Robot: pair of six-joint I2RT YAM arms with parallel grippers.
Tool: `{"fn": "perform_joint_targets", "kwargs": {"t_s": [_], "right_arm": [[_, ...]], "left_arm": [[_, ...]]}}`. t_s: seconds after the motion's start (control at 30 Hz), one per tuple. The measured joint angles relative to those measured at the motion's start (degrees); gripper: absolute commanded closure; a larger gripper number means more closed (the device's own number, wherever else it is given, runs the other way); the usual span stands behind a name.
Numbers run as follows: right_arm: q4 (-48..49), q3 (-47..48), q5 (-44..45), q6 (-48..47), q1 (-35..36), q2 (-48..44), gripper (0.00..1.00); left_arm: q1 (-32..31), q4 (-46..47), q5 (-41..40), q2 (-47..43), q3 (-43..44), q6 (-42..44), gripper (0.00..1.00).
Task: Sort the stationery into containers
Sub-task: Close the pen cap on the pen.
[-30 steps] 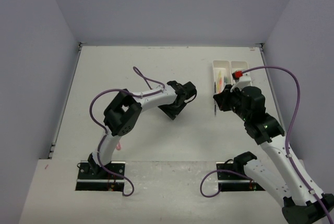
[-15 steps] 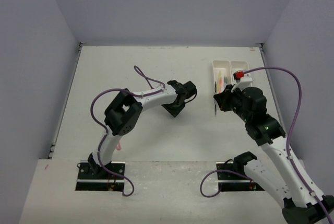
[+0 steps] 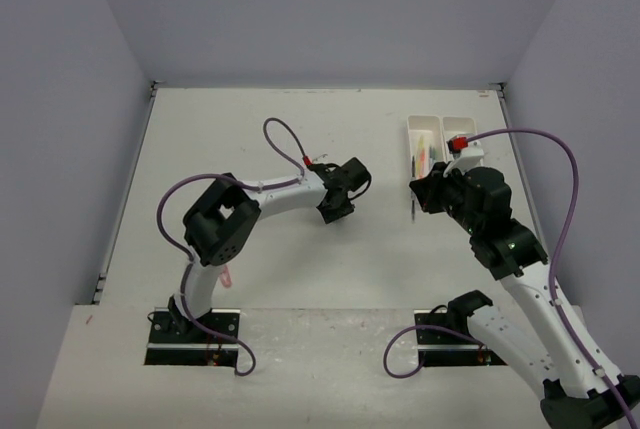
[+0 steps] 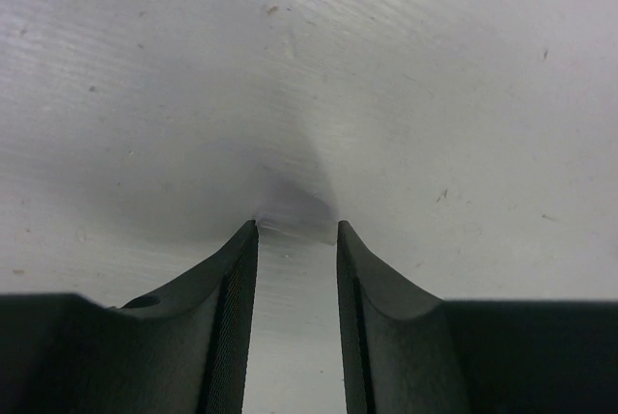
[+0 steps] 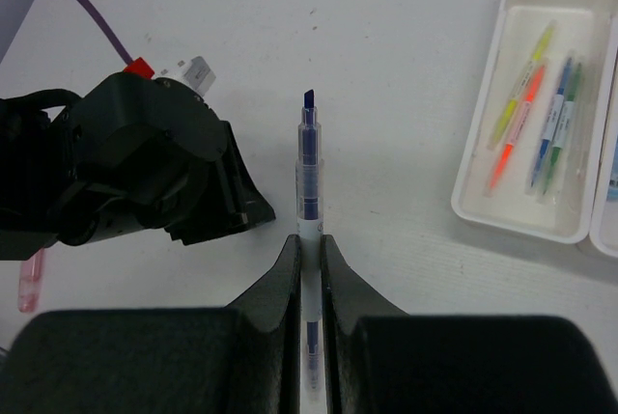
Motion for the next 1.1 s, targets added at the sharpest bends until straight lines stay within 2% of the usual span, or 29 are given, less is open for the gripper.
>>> {"fn": "perform_joint_targets", "kwargs": {"t_s": [0.13,0.37,0.53,0.6,0.67,0.9,1.1], "right_arm": [[0.0,0.0,0.0,0.0,0.0,0.0,1.0],[0.0,0.0,0.0,0.0,0.0,0.1,1.0],[0.0,0.0,0.0,-0.2,0.0,0.2,1.0],[0.0,0.0,0.0,-0.2,0.0,0.2,1.0],[0.0,0.0,0.0,-0.2,0.0,0.4,1.0],[-0.1,0.0,0.0,-0.2,0.0,0.9,1.0],[-0.1,0.0,0.0,-0.2,0.0,0.9,1.0]], "left_arm": [[0.0,5.1,3.0,-0.6,-1.3,15.7,0.7],[-0.3,7.5,5.9,0.1,-0.8,35.3,0.58],[-0.5,8.0,5.4,1.0,0.3,41.8,0.29],[-0.6,8.2,4.6,1.0,0.4,42.8,0.18],[-0.6,8.2,3.6,1.2,0.4,43.2,0.15],[-0.5,8.0,0.4,1.2,0.3,40.3,0.17],[-0.3,3.2,-4.4,0.6,0.0,25.5,0.2]]}}
